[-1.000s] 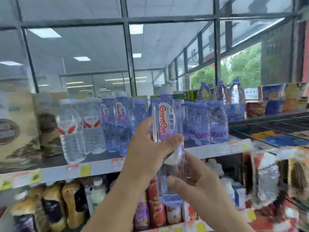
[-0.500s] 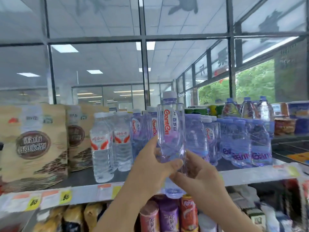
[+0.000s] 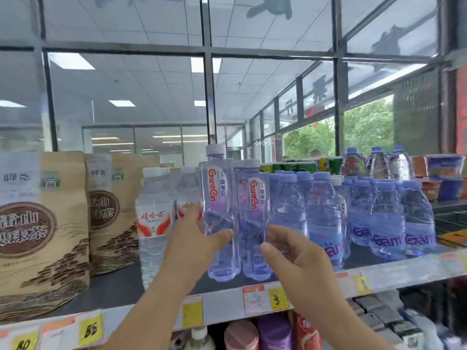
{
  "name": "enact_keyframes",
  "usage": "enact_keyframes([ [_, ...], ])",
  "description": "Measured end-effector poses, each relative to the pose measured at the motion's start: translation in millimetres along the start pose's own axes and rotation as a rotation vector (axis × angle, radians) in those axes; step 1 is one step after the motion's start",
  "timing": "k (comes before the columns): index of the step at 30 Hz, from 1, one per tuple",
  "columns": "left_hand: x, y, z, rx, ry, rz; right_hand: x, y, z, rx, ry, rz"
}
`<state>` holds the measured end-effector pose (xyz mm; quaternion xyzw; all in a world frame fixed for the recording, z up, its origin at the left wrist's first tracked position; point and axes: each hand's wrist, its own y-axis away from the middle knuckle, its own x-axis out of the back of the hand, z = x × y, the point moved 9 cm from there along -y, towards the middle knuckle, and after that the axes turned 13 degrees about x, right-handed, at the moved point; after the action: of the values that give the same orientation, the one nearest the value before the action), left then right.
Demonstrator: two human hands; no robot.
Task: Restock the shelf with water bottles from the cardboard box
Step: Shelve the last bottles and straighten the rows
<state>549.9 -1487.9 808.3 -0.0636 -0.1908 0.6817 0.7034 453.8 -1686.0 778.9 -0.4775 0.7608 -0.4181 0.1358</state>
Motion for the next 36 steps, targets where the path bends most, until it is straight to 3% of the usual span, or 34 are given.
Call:
enact_keyframes([
  [6, -18.2, -9.1, -29.5, 0.079, -0.021, -0.025, -9.5, 4.7, 18.3, -0.008, 0.034, -0.05],
  [23, -23.0, 8.4, -21.3, 0.055, -0.102, 0.039, -10.5, 16.6, 28.9, -0.063, -0.007, -0.078],
  [28, -20.8, 25.6, 10.5, -0.103, -0.138, 0.154, -6.1, 2.7, 9.2, -0.045, 0.033, -0.011],
  [36, -29.8, 61.5, 9.3, -0.135, -0.11, 0.154, 6.6, 5.0, -5.8, 0.01, 0.072, 0.029],
])
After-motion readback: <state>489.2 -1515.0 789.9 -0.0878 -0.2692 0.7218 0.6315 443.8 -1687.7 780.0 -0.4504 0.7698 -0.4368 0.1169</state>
